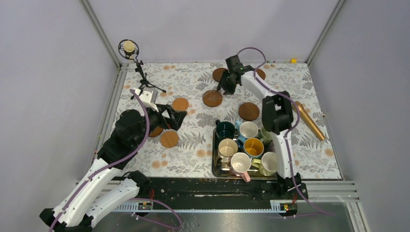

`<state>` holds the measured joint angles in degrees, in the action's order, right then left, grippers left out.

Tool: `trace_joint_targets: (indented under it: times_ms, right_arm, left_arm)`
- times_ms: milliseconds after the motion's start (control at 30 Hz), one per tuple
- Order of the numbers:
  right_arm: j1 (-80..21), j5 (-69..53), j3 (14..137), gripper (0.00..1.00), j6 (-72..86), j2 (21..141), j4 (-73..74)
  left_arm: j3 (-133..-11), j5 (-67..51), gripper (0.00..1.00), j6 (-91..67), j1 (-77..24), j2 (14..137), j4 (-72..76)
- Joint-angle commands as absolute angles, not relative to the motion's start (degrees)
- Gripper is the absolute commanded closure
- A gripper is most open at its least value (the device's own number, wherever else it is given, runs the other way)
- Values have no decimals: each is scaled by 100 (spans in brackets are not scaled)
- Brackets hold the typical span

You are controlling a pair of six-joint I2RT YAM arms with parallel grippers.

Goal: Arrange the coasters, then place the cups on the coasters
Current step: Move the coaster to the center of the board.

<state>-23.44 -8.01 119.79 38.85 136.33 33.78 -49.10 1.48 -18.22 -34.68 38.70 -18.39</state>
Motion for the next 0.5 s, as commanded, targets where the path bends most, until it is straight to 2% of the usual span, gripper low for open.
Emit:
trace_joint_targets:
  times_ms: [0, 100, 200, 467]
  right_arm:
    - [-1921, -38, 10793, 48, 3764, 12389, 3263]
    - [-1567, -32, 9441, 40, 4075, 11614, 2507]
    - [-1223, 183, 8624, 37, 4209, 11125, 2211]
    - [-883, 505, 7809, 28, 4244, 10708, 2146]
  left_arm:
    - [-4891, 266, 1, -1775, -3496, 3816, -1570]
    - [-4895, 218, 1, -1792, -3496, 3823, -1556]
    - [-4904, 157, 1, -1798, -3491, 3809, -1553]
    - [-4898, 111, 1, -1810, -3497, 3710, -1528]
